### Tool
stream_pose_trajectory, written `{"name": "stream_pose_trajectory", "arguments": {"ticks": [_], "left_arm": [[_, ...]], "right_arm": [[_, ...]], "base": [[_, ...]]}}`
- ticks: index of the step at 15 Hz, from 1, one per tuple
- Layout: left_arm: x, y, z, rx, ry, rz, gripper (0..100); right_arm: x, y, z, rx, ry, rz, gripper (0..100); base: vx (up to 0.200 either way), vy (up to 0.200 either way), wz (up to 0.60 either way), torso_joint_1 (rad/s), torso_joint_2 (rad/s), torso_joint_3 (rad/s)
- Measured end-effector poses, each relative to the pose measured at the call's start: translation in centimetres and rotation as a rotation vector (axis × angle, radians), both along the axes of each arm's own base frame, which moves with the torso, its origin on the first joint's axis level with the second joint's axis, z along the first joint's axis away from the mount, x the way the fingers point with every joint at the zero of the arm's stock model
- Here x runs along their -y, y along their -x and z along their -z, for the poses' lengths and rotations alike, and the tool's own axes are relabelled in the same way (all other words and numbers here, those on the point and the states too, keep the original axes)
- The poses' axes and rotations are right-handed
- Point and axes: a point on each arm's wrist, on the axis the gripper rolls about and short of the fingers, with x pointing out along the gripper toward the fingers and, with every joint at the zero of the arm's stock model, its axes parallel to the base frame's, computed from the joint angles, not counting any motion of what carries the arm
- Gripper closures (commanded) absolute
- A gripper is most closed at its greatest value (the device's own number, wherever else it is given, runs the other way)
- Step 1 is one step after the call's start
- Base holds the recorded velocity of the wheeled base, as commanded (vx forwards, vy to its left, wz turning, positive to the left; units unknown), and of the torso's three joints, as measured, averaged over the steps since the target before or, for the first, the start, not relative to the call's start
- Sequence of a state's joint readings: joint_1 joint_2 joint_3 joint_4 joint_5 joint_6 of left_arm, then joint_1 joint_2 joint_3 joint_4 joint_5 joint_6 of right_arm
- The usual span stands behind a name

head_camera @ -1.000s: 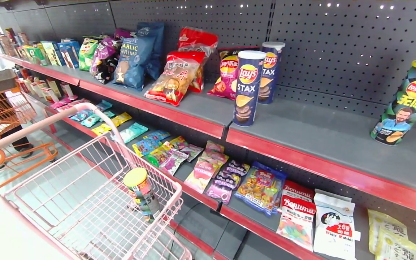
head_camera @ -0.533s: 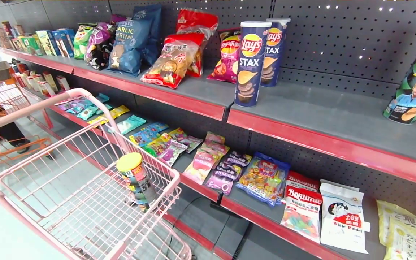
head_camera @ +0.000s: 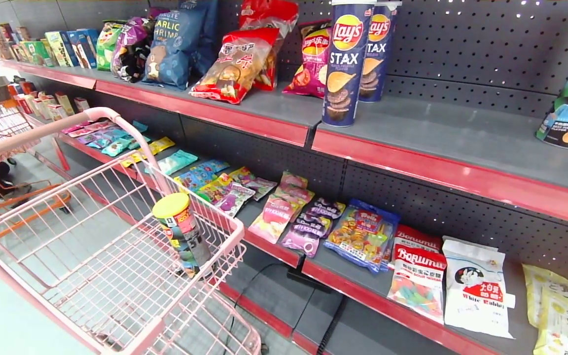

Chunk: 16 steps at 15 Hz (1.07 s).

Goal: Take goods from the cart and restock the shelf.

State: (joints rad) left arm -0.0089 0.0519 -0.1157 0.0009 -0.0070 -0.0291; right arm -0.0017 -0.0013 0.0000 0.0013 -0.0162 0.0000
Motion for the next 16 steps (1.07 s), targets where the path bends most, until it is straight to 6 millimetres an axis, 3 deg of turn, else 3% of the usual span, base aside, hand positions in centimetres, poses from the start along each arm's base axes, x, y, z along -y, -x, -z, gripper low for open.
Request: {"name": "stream_pose_trajectory", "arguments": {"ticks": [3,5,7,10,12,14,16], "left_arm": [[0.0,-1.2,-7.8,0.028,0.083,0.016,0],[0.1,-4.9,-11.3,-0.013,0.113,0.013,0],[0.1,-10.8,-12.1,-0.078,0.128,0.044,0],[-0.1,-19.4,-9.4,-0.202,0.097,0.166,0],[-0.5,-23.5,-6.4,-0.257,0.021,0.310,0],[-0.9,-25.6,-3.4,-0.318,-0.043,0.429,0],[-1.1,-26.4,-0.9,-0.404,-0.038,0.454,0]], "right_arm": [[0.0,0.0,0.0,0.000,0.000,-0.001,0],[0.0,0.0,0.0,0.000,-0.001,0.000,0],[0.0,0.0,0.0,-0.001,0.005,-0.002,0],[0.0,0.0,0.0,-0.001,0.006,-0.003,0],[0.0,0.0,0.0,-0.001,0.006,-0.003,0],[0.0,0.0,0.0,-0.001,0.007,-0.003,0],[0.0,0.0,0.0,-0.001,0.007,-0.002,0]], "base": [[0.000,0.000,0.00,0.000,0.00,0.000],[0.000,0.000,0.00,0.000,0.00,0.000],[0.000,0.000,0.00,0.000,0.00,0.000],[0.000,0.000,0.00,0.000,0.00,0.000],[0.000,0.000,0.00,0.000,0.00,0.000],[0.000,0.000,0.00,0.000,0.00,0.000],[0.000,0.000,0.00,0.000,0.00,0.000]]}}
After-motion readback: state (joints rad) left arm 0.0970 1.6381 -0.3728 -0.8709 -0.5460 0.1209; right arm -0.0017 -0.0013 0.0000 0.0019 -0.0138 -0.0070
